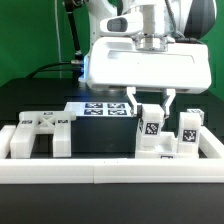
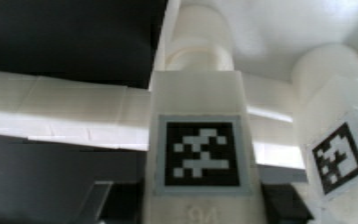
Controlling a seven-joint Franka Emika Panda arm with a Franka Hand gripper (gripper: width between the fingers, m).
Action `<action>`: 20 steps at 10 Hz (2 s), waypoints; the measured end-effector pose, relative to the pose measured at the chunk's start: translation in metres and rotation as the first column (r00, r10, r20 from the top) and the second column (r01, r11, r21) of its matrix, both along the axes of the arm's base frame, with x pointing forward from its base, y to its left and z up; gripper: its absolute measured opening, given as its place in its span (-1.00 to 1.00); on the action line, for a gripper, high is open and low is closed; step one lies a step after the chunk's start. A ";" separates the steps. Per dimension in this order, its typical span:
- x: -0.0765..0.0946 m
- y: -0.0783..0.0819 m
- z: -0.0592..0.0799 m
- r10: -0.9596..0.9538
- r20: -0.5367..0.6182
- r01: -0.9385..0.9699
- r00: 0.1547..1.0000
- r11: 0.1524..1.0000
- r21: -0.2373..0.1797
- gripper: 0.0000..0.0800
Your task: Assemble chair
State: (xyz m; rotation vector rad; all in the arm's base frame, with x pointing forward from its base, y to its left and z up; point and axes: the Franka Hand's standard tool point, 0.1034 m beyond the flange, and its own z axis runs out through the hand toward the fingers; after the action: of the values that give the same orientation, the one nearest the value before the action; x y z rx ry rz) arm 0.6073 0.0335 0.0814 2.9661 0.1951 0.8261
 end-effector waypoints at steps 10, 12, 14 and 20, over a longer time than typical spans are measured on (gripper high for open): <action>0.003 -0.008 0.004 -0.010 0.028 0.010 1.000 1.000 -0.010 0.61; 0.005 -0.012 0.010 -0.014 0.028 0.015 1.000 1.000 -0.010 0.62; 0.006 -0.014 0.018 -0.018 0.015 0.018 1.000 1.000 -0.003 0.62; 0.000 -0.005 0.013 -0.007 -0.146 0.014 0.989 0.999 0.046 0.62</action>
Offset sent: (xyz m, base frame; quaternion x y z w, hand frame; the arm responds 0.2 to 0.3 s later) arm 0.0000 0.0000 0.0000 0.0000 0.0000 0.0000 1.0000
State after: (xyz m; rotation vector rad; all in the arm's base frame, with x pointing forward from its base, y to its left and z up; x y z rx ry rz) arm 0.6075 0.0284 0.0947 3.0705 0.1686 0.6207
